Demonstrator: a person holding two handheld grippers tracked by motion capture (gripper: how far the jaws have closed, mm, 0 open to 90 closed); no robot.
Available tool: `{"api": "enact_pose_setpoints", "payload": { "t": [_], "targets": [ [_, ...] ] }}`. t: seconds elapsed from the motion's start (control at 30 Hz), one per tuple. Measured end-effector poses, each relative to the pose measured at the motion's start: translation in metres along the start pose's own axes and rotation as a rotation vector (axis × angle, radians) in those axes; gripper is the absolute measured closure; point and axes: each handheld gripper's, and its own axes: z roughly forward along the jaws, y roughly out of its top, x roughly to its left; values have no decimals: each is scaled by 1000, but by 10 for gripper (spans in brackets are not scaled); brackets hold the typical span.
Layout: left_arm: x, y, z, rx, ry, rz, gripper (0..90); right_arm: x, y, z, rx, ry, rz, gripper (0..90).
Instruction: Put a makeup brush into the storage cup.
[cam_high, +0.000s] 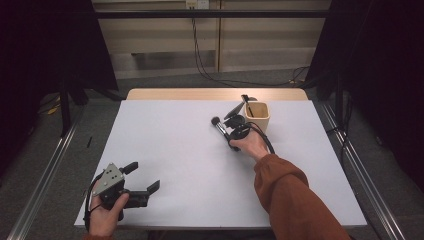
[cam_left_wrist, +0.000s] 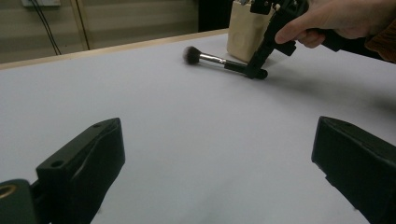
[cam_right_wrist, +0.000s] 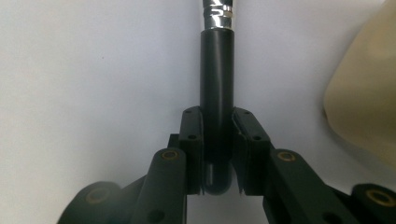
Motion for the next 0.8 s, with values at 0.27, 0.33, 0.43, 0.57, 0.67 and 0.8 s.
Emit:
{"api": "enact_pose_setpoints", "payload": {
  "t": [0.27,0.33,0.43,0.57,0.67,0.8],
  "targets": [
    [0,0,0,0,-1,0,27,3,-6,-9,-69,47,-11,758],
    [0,0,0,1,0,0,26,3,-8,-11,-86,63,-12,758],
    [0,0,0,1,1,0,27,2,-13,-14,-117,83,-14,758],
    [0,0,0,2,1,-2,27,0,-19,-17,-159,108,-19,758],
    [0,0,0,2,2,-2,27,0,-24,-21,-200,126,-15,758],
    [0,0,0,3,1,-2,27,-2,-29,-25,-243,147,-22,758]
  ]
}}
